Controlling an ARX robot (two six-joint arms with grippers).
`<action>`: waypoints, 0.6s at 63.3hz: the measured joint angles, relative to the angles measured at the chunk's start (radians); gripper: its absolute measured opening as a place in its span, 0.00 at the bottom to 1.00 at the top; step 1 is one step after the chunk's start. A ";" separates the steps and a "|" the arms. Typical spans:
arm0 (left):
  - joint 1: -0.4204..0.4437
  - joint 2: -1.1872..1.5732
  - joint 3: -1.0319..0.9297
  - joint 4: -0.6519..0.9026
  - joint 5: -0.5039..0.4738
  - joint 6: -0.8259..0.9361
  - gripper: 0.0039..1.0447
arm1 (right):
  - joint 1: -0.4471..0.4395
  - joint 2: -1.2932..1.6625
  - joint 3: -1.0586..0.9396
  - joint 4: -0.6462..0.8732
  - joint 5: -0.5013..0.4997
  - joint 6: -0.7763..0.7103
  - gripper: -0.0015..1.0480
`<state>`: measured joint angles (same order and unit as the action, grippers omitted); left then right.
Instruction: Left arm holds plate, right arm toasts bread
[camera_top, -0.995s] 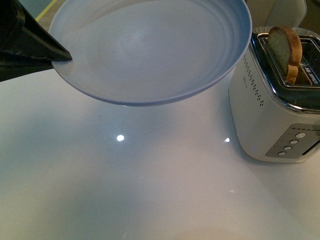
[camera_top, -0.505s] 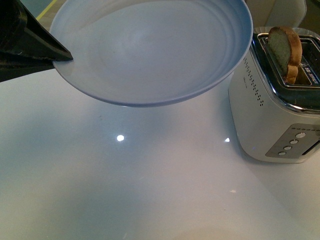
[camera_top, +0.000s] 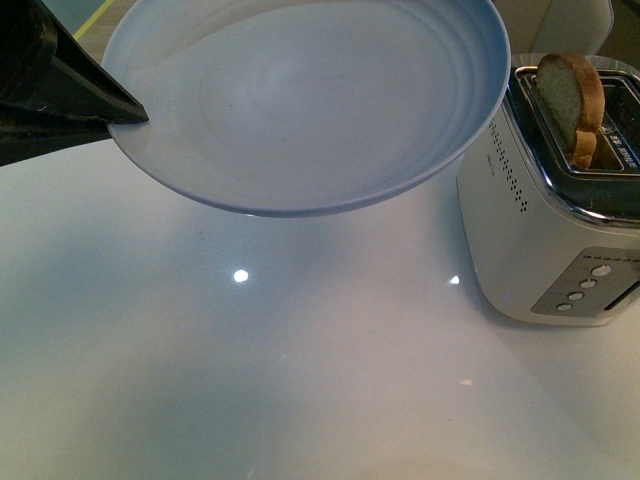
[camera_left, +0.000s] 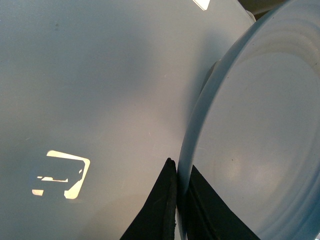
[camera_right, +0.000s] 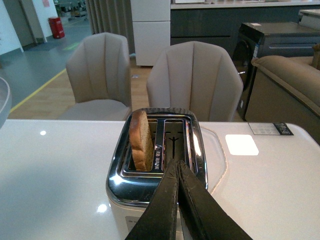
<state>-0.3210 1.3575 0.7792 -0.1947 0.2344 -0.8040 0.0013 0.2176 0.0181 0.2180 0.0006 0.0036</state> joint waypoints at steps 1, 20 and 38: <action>0.000 0.000 0.000 0.000 0.000 0.000 0.02 | 0.000 -0.005 0.000 -0.004 0.000 0.000 0.02; -0.002 -0.003 0.000 0.000 0.000 0.000 0.02 | 0.000 -0.187 0.000 -0.207 0.000 0.000 0.02; -0.003 -0.010 0.000 -0.002 -0.002 0.001 0.02 | 0.000 -0.210 0.000 -0.216 0.000 0.000 0.07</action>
<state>-0.3244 1.3479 0.7788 -0.1963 0.2329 -0.8028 0.0013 0.0074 0.0185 0.0017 0.0002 0.0032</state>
